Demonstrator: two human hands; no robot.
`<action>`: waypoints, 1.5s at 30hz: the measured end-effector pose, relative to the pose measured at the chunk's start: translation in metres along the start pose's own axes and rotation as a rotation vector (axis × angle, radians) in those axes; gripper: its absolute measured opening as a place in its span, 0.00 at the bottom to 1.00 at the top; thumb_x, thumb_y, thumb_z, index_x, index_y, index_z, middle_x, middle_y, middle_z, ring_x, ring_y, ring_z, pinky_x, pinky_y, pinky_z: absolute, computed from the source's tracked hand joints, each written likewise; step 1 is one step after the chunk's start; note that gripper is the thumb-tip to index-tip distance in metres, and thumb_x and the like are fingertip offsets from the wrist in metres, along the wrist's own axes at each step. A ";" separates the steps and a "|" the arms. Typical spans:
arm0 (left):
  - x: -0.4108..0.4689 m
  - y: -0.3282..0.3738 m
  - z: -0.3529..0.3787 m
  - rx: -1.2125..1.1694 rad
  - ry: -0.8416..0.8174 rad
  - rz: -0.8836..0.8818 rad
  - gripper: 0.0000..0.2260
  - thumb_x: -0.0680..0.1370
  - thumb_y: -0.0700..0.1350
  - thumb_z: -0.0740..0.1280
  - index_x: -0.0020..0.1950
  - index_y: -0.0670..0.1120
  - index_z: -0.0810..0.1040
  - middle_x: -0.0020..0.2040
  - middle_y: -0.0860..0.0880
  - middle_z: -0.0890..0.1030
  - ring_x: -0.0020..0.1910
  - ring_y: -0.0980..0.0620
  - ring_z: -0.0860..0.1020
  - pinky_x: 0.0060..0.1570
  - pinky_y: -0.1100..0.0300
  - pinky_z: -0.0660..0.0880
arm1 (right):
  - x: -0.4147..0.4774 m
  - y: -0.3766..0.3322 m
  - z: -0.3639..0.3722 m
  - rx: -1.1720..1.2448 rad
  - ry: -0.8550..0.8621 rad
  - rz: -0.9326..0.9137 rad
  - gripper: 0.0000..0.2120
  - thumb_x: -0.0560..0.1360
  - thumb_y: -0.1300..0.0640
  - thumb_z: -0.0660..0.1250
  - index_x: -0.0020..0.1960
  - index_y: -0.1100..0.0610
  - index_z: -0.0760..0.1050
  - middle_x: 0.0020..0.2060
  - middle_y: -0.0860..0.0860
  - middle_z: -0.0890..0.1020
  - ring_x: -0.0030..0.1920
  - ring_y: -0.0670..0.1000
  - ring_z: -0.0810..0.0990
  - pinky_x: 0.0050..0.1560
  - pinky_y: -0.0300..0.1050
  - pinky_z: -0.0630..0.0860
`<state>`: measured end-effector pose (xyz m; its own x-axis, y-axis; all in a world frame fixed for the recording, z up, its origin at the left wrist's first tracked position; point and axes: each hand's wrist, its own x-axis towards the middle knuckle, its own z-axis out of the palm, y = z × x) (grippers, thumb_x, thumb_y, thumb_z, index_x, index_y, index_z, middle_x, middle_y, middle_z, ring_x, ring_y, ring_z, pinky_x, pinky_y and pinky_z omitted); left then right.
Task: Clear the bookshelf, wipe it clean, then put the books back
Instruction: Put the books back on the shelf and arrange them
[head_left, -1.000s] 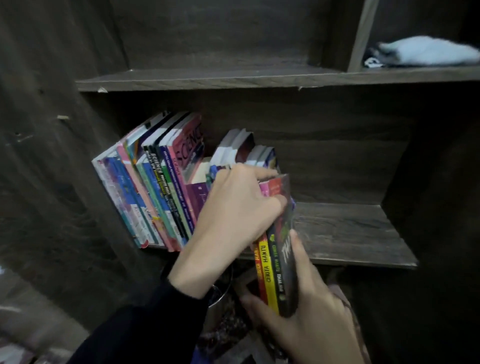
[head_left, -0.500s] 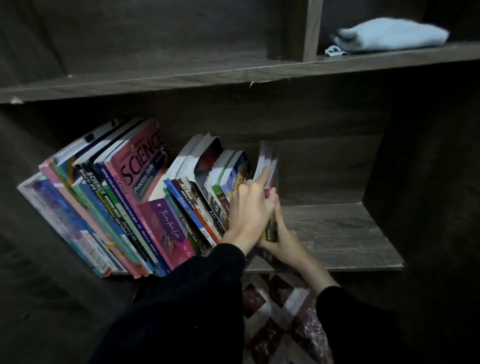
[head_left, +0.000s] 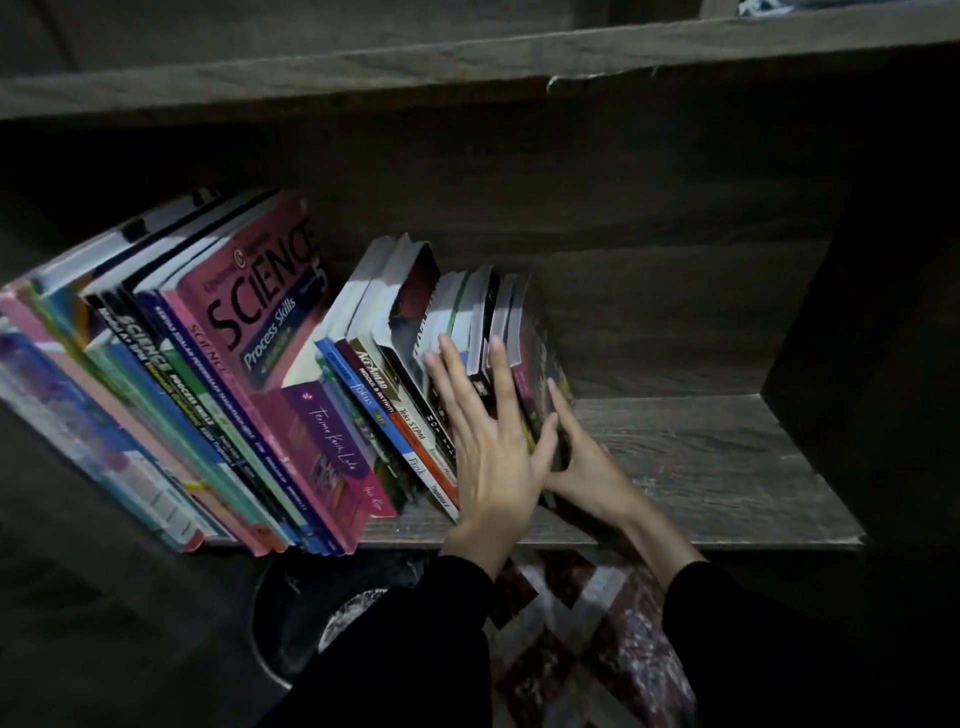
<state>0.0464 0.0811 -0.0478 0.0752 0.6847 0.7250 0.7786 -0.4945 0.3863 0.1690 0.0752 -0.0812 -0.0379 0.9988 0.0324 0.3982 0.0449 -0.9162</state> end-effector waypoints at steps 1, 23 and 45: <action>0.001 -0.001 0.001 -0.013 0.011 0.018 0.48 0.75 0.49 0.70 0.77 0.50 0.33 0.76 0.42 0.34 0.74 0.43 0.30 0.69 0.51 0.38 | 0.003 -0.001 0.001 0.001 -0.010 0.001 0.50 0.72 0.62 0.73 0.75 0.35 0.42 0.68 0.34 0.56 0.70 0.39 0.58 0.62 0.33 0.62; -0.005 -0.056 -0.115 -0.141 0.280 -0.134 0.16 0.74 0.34 0.58 0.61 0.41 0.70 0.61 0.45 0.67 0.62 0.55 0.64 0.65 0.65 0.58 | -0.023 -0.094 0.025 0.065 0.488 -0.102 0.39 0.73 0.72 0.63 0.76 0.45 0.56 0.71 0.49 0.65 0.69 0.53 0.67 0.64 0.56 0.72; 0.046 -0.067 -0.124 0.297 -0.373 -0.017 0.29 0.75 0.42 0.68 0.75 0.40 0.63 0.77 0.43 0.55 0.77 0.43 0.49 0.75 0.52 0.43 | -0.005 -0.174 0.046 -0.659 0.029 -0.558 0.35 0.73 0.59 0.64 0.74 0.40 0.55 0.77 0.42 0.50 0.63 0.52 0.74 0.47 0.45 0.73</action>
<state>-0.0799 0.0792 0.0304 0.2371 0.8636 0.4448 0.9219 -0.3445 0.1773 0.0578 0.0614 0.0596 -0.3664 0.8267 0.4270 0.7789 0.5235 -0.3453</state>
